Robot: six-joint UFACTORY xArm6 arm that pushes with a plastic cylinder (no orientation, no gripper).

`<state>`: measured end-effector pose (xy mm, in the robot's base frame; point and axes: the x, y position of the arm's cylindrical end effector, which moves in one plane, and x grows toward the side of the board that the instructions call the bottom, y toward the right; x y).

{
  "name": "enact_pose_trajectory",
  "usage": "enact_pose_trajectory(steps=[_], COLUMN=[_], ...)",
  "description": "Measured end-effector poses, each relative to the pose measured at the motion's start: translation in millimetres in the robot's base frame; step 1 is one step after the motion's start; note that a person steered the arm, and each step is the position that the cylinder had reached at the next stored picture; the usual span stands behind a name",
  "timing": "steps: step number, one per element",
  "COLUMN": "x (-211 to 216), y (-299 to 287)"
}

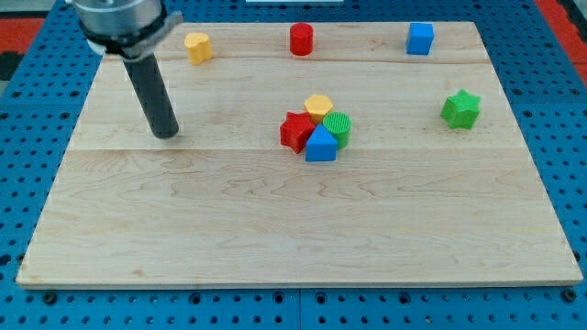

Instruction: Point your arm at the top of the yellow hexagon

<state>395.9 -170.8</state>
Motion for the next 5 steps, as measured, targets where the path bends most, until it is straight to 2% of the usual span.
enact_pose_trajectory(steps=[1,2,5], x=[-71.9,-97.0,-87.6], y=[32.8,82.9,160.9])
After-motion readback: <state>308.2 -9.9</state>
